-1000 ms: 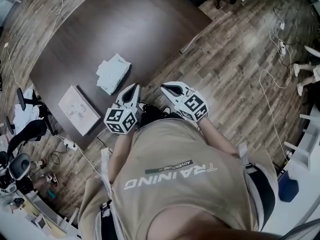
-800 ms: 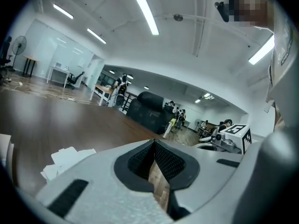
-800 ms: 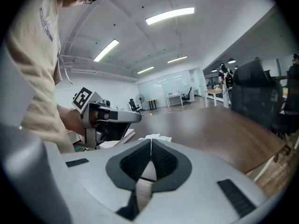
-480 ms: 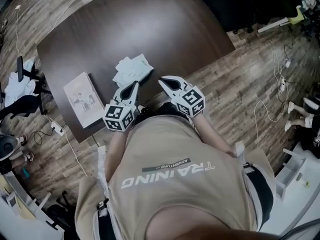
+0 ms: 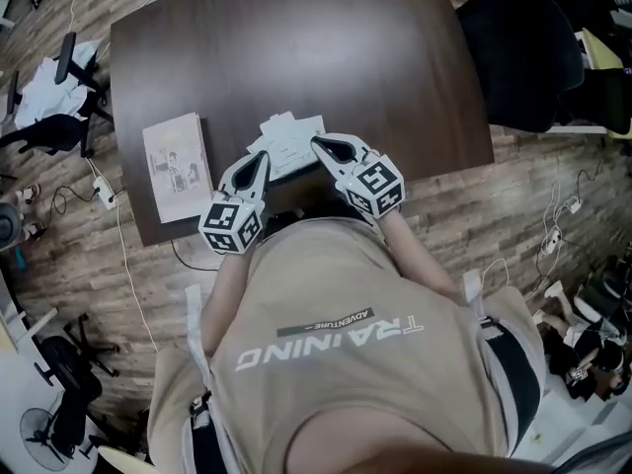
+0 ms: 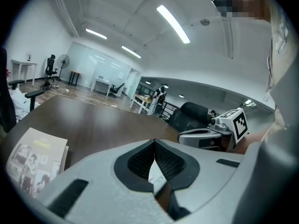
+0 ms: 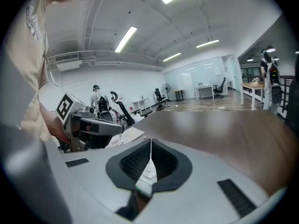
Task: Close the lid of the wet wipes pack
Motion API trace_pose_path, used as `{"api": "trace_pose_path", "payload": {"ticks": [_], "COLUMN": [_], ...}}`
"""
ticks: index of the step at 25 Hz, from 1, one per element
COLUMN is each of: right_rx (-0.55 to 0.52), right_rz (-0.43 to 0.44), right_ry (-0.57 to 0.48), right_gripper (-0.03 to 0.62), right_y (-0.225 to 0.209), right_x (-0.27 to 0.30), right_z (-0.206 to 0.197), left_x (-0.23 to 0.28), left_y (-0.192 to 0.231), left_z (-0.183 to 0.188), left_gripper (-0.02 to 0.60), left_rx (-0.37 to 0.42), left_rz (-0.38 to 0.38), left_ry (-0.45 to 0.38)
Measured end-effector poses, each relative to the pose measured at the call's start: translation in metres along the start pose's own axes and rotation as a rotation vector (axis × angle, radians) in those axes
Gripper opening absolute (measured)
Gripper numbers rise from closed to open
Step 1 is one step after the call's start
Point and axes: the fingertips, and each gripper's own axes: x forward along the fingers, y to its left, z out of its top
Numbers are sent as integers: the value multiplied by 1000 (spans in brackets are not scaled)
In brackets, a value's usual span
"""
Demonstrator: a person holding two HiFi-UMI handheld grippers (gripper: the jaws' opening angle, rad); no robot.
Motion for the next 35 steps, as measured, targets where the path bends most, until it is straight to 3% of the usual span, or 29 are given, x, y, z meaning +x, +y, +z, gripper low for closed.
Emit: {"api": "trace_pose_path", "payload": {"ticks": [9,16,19,22,29,35], "right_rx": [-124,7,49,69,96,40], "right_rz": [104,199,248,314,431,489], "right_ry": [160,248,293,339,490,561], "right_gripper": [15,18,20,97,97,97], "right_y": [-67,-88,-91,-85,-77,-69], "right_x": [60,100,114,126,142,146], "right_z": [-30,-51,-59,-66,-89,-102], "left_x": [48,63,61,58,63,59], "left_y": [14,34,42,51,56,66], "left_z": [10,-11,-17,-23,-32,-39], "left_gripper": [5,5,5,5,5,5], "left_rx": [-20,-145,-187,-210,-255,-283], "left_rz": [96,165,191,223,247,283], "left_ry": [33,63,72,81,87,83]}}
